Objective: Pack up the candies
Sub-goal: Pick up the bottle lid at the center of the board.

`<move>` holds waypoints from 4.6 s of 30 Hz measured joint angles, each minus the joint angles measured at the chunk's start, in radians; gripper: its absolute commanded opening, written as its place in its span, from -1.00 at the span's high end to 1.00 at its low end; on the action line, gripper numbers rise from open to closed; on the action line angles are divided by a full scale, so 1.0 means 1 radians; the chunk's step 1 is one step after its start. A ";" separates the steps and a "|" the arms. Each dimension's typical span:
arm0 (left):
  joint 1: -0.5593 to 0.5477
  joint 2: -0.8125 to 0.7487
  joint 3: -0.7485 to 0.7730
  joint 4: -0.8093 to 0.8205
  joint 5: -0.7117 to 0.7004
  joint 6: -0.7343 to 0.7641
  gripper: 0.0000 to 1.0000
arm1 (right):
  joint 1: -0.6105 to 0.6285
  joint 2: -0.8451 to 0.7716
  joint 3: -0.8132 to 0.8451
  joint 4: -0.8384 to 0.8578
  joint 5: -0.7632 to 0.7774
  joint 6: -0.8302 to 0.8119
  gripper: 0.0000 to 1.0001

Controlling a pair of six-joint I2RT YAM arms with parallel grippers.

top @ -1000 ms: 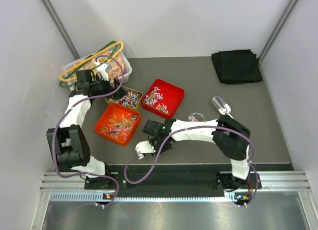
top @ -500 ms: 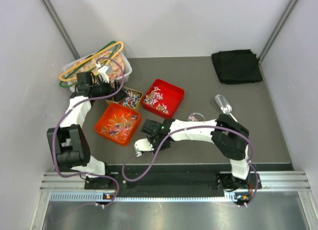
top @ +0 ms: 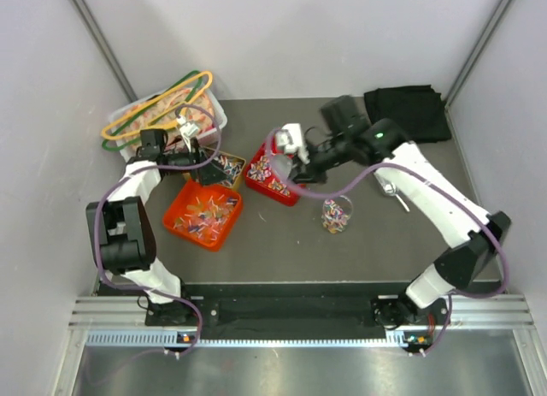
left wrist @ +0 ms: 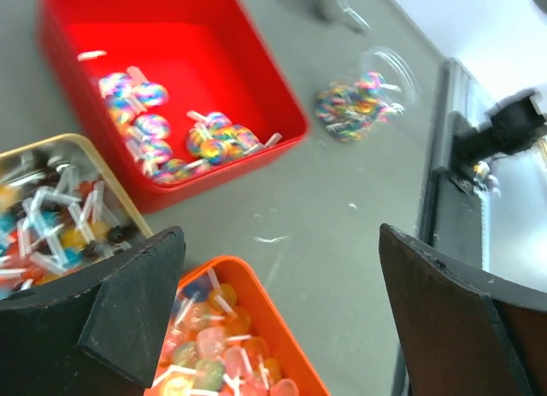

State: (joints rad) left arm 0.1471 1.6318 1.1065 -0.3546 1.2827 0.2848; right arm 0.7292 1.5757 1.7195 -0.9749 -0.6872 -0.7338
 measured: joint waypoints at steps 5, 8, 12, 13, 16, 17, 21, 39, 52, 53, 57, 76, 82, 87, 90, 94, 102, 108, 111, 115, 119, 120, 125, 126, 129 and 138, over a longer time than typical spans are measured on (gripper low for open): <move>-0.006 0.093 0.159 -0.443 0.110 0.500 -0.98 | -0.102 -0.030 0.025 -0.106 -0.288 0.005 1.00; -0.029 0.197 0.267 -0.696 0.146 0.888 -0.98 | -0.104 0.026 0.045 -0.190 -0.450 -0.005 1.00; -0.093 0.225 0.261 -0.851 0.157 1.149 -0.98 | -0.115 0.121 0.076 -0.254 -0.615 -0.005 1.00; -0.111 0.225 0.261 -0.873 0.161 1.189 -0.98 | -0.121 0.138 0.076 -0.253 -0.645 0.006 1.00; -0.179 0.225 0.269 -0.922 0.169 1.279 -0.98 | -0.145 0.155 0.060 -0.165 -0.699 0.117 1.00; -0.199 0.225 0.274 -0.933 0.169 1.302 -0.98 | -0.155 0.151 0.038 -0.108 -0.716 0.173 1.00; -0.261 0.226 0.316 -0.959 0.172 1.363 -0.98 | -0.180 0.157 -0.032 0.045 -0.742 0.318 1.00; -0.351 0.235 0.469 -0.975 0.179 1.342 -0.17 | -0.217 0.240 -0.122 0.352 -0.775 0.580 1.00; -0.368 0.258 0.541 -0.978 0.179 1.279 -0.12 | -0.229 0.260 -0.167 0.618 -0.780 0.806 1.00; -0.370 0.258 0.541 -0.978 0.179 1.275 -0.08 | -0.229 0.260 -0.170 0.643 -0.780 0.828 1.00; -0.372 0.258 0.541 -0.978 0.179 1.260 0.05 | -0.235 0.262 -0.174 0.722 -0.781 0.892 1.00; -0.370 0.258 0.541 -0.974 0.167 1.249 0.35 | -0.298 0.317 -0.319 1.519 -0.847 1.501 0.90; -0.371 0.258 0.541 -0.974 0.168 1.238 0.49 | -0.304 0.519 -0.264 2.083 -0.835 2.132 0.89; -0.371 0.259 0.541 -0.972 0.165 1.233 0.54 | -0.309 0.560 -0.263 2.197 -0.832 2.296 0.91; -0.372 0.259 0.541 -0.972 0.172 1.233 0.55 | -0.309 0.560 -0.249 2.238 -0.832 2.335 0.92; -0.373 0.259 0.541 -0.972 0.179 1.233 0.57 | -0.315 0.560 -0.245 2.267 -0.829 2.360 0.93; -0.376 0.259 0.541 -0.974 0.182 1.232 0.83 | -0.351 0.560 -0.245 2.272 -0.829 2.381 0.90; -0.376 0.260 0.541 -0.975 0.182 1.231 0.84 | -0.373 0.560 -0.244 2.273 -0.829 2.388 0.51; -0.376 0.267 0.541 -0.977 0.183 1.225 0.90 | -0.379 0.558 -0.241 2.272 -0.829 2.396 0.23; -0.376 0.307 0.549 -0.979 0.183 1.205 0.94 | -0.410 0.536 -0.231 2.267 -0.828 2.407 0.07; -0.376 0.351 0.575 -0.981 0.182 1.190 0.98 | -0.457 0.462 -0.229 2.269 -0.829 2.411 0.04; -0.376 0.361 0.589 -0.982 0.182 1.183 1.00 | -0.465 0.444 -0.218 2.270 -0.828 2.414 0.04; -0.383 0.389 0.663 -0.982 0.182 1.155 0.99 | -0.478 0.395 -0.087 2.276 -0.827 2.449 -0.04; -0.387 0.389 0.677 -0.983 0.182 1.149 0.99 | -0.478 0.393 -0.044 2.276 -0.829 2.464 -0.05; -0.405 0.389 0.718 -0.982 0.183 1.130 1.00 | -0.478 0.388 0.086 2.276 -0.827 2.508 -0.14; -0.459 0.418 0.869 -0.985 0.183 1.053 1.00 | -0.494 0.248 0.219 2.285 -0.828 2.480 -0.15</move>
State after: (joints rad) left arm -0.3122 2.0499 1.9759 -1.3399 1.4658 1.3376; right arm 0.2348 1.8240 1.9388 1.3098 -1.5150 1.7458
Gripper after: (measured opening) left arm 0.210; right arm 0.571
